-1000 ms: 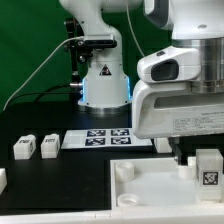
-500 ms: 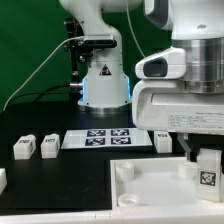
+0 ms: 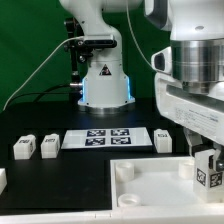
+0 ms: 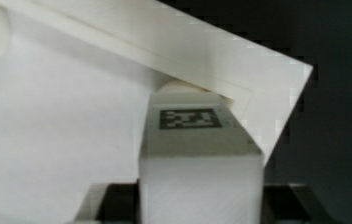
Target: Assemble one leg
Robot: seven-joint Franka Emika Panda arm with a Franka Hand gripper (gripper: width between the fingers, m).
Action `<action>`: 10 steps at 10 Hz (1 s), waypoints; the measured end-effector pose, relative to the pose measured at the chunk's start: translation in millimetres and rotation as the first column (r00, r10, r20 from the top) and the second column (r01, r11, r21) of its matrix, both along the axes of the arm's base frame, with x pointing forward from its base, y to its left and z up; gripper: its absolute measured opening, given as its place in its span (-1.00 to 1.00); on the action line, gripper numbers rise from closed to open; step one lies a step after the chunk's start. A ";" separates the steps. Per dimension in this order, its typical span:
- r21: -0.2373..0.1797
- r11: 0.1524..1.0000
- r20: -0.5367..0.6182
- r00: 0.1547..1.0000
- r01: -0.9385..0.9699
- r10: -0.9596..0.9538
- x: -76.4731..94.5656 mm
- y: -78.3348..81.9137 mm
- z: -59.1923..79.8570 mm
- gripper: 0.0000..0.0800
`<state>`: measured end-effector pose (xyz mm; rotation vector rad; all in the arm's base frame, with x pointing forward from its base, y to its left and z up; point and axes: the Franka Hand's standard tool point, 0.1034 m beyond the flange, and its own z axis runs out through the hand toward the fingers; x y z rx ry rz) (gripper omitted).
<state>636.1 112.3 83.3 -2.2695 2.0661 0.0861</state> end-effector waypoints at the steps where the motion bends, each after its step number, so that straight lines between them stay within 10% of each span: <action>1: 0.008 0.994 -0.011 0.994 0.107 -0.107 -0.3 0.4 0.0 -0.27; 4: 0.008 0.997 -0.010 0.997 0.080 -0.080 -0.7 1.1 -0.6 -0.05; 6: 0.003 0.982 0.010 0.982 -0.189 0.189 -2.6 3.0 -4.2 0.57; 10: -0.016 0.735 0.061 0.733 -0.678 0.678 -3.6 10.4 -3.7 0.62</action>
Offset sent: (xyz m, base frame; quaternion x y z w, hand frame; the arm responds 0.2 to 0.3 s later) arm 0.0000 0.0000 0.0000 0.0000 0.0000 0.0000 1.0000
